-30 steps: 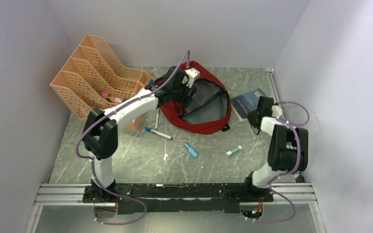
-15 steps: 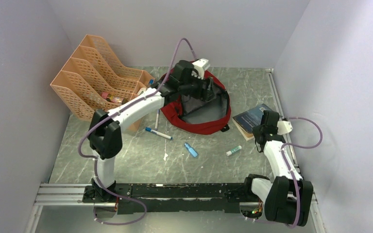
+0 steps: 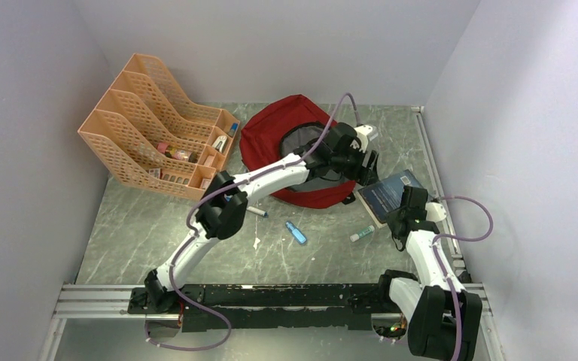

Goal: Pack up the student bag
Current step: Move the book to the center of the board.

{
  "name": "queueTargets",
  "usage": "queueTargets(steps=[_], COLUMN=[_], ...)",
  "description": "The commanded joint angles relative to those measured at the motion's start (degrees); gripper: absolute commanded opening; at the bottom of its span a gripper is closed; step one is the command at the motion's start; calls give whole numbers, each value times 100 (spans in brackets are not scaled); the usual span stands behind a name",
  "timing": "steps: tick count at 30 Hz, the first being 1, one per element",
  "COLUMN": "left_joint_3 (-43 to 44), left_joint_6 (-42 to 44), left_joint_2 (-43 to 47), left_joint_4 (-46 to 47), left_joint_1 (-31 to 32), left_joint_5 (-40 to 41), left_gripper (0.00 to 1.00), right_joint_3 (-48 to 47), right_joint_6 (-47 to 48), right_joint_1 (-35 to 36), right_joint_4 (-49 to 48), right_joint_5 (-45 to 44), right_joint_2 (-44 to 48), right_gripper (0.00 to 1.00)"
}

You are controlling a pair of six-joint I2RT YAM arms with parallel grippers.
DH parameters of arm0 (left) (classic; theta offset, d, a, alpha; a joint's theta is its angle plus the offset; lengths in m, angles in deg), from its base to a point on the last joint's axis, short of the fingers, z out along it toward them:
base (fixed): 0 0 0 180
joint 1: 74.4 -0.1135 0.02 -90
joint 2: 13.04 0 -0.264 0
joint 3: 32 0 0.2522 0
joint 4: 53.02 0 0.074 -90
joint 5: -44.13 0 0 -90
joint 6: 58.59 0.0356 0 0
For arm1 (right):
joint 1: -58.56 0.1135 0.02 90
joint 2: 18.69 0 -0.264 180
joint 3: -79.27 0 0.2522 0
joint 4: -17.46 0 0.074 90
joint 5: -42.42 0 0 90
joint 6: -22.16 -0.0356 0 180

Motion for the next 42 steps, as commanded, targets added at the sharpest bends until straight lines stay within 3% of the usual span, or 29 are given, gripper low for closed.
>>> queueTargets(steps=[1, 6, 10, 21, 29, 35, 39, 42], left_joint_3=[649, 1282, 1572, 1717, 1454, 1398, 1352, 1320], left_joint_6=[4, -34, -284, -818, -812, -873, -866, -826], left_joint_2=[-419, -1019, -1432, -2037, -1995, -2073, -2076, -2036], left_joint_4=[43, 158, 555, 1030, 434, 89, -25, -143], left_joint_1=[-9, -13, -27, -49, -68, -68, -66, -69], left_joint_5=[-137, -208, -286, -315, -250, -545, -649, -718], left_gripper=[79, 81, 84, 84, 80, 78, 78, 79], right_joint_3=[-26, -179, -235, -156, 150, 322, 452, 432], right_joint_6=[218, 291, 337, 359, 296, 330, 327, 329], right_joint_1=[-33, -33, -33, -147, -332, -434, -517, -557], right_joint_4=[267, 408, 388, -263, -587, -785, -741, -634], right_joint_5=[7, -106, -101, 19, 245, 444, 466, 499], right_joint_2=[57, -57, -153, -782, -1034, -1102, -1069, -940], right_gripper=[46, 65, 73, 70, 57, 28, 2, 0])
